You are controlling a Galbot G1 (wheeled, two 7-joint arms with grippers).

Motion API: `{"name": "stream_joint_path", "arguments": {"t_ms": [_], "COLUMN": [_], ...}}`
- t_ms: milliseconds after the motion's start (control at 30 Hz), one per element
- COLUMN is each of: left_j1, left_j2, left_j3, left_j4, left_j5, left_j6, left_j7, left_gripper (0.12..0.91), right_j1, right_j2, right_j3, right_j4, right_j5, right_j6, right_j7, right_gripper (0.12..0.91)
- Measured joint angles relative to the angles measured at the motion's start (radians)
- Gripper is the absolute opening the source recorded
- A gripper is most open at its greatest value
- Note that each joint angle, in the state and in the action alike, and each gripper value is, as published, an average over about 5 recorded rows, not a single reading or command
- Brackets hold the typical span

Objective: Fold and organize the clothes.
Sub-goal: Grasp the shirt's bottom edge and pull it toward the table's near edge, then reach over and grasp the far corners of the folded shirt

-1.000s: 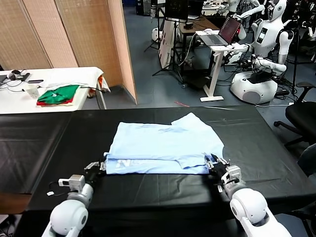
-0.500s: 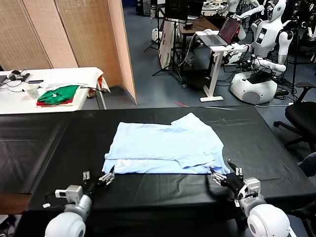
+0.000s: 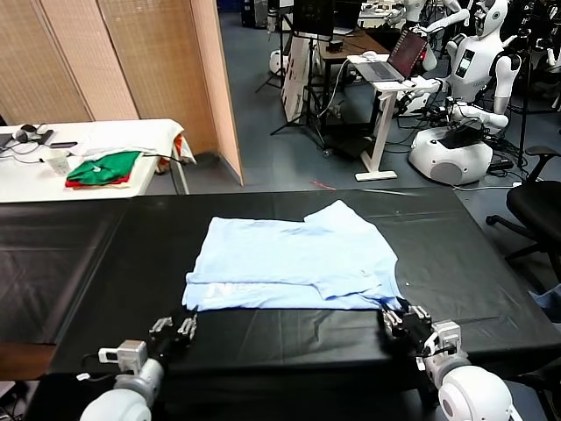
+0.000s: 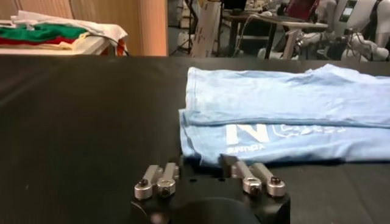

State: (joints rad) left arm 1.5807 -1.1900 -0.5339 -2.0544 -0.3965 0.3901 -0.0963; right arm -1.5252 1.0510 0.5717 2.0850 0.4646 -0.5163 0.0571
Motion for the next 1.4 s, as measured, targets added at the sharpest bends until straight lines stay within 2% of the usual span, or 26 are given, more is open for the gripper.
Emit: {"name": "stream_joint_path", "arguments": {"t_ms": [267,633,733,800,900,1000,1100,1200,1267,1400], "left_j1": [0.069,0.232,0.270,0.293,0.328,0.361,0.383,0.382,0.362,0.262], "left_j2": [0.028,0.030,0.026,0.022,0.014,0.006,0.000,-0.001,0.006,0.033], "left_j3": [-0.037,-0.102,-0.120,-0.134,-0.157,-0.176,-0.190,-0.202,-0.209,-0.204], "left_j4": [-0.050,-0.140,-0.159,-0.172,-0.196,-0.226,-0.263,-0.308,-0.340,-0.363], "left_j5": [0.058,0.094,0.095,0.095,0.094,0.094,0.093,0.074,0.038,-0.067], "left_j6": [0.008,0.019,0.020,0.020,0.025,0.042,0.072,0.112,0.143,0.192], "left_j7": [-0.018,-0.036,-0.043,-0.048,-0.055,-0.068,-0.084,-0.092,-0.101,-0.152], "left_gripper": [0.144,0.144,0.144,0.157,0.266,0.452,0.641,0.812,0.878,0.905], "right_j1": [-0.073,-0.121,-0.135,-0.148,-0.176,-0.201,-0.198,-0.154,-0.100,0.055], "right_j2": [-0.030,-0.054,-0.054,-0.054,-0.056,-0.063,-0.073,-0.086,-0.096,-0.114], "right_j3": [0.019,-0.015,-0.020,-0.018,-0.006,0.019,0.054,0.077,0.075,0.025], "right_j4": [0.082,0.138,0.157,0.177,0.220,0.272,0.309,0.314,0.302,0.232], "right_j5": [0.028,0.033,0.033,0.035,0.052,0.094,0.130,0.144,0.153,0.186], "right_j6": [-0.075,-0.131,-0.155,-0.169,-0.185,-0.195,-0.195,-0.191,-0.194,-0.202], "right_j7": [0.012,0.013,0.022,0.030,0.043,0.051,0.053,0.054,0.056,0.078], "right_gripper": [0.161,0.167,0.248,0.368,0.557,0.740,0.867,0.902,0.905,0.907]}}
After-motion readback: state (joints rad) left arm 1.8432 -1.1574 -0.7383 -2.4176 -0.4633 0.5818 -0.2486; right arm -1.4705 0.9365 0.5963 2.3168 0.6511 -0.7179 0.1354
